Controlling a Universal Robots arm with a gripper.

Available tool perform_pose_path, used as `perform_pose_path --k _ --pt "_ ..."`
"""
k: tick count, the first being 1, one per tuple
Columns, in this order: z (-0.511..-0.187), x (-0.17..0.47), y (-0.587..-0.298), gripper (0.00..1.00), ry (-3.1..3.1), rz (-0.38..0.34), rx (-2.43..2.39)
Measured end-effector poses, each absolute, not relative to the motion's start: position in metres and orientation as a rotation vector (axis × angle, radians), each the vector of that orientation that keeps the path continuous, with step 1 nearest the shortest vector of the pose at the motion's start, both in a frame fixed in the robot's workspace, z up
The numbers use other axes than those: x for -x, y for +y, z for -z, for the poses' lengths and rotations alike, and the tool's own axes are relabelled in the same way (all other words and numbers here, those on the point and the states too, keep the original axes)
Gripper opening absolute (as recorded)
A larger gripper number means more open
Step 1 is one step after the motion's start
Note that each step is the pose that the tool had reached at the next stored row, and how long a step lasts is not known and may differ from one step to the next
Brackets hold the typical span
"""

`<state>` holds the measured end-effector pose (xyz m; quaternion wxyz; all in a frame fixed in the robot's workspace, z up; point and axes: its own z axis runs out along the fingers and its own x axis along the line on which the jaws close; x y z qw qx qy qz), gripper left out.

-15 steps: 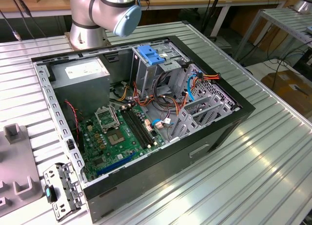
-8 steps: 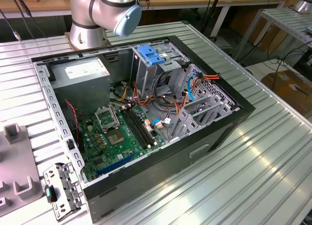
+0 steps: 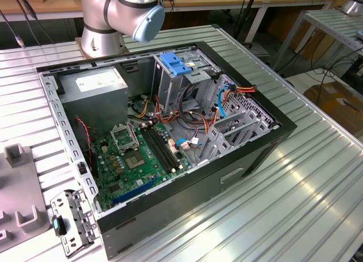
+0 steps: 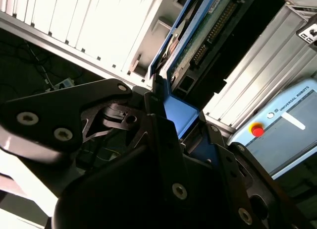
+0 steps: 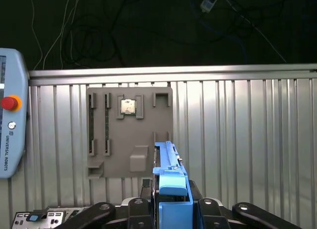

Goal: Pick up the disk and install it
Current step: 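Pick up the disk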

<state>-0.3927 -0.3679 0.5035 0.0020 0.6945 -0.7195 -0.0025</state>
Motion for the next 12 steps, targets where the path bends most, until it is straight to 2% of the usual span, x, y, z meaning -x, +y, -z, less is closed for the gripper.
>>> perform_pose_path --k 12 --pt "-0.503 0.377 -0.371 0.37 -2.257 0.008 -2.179"
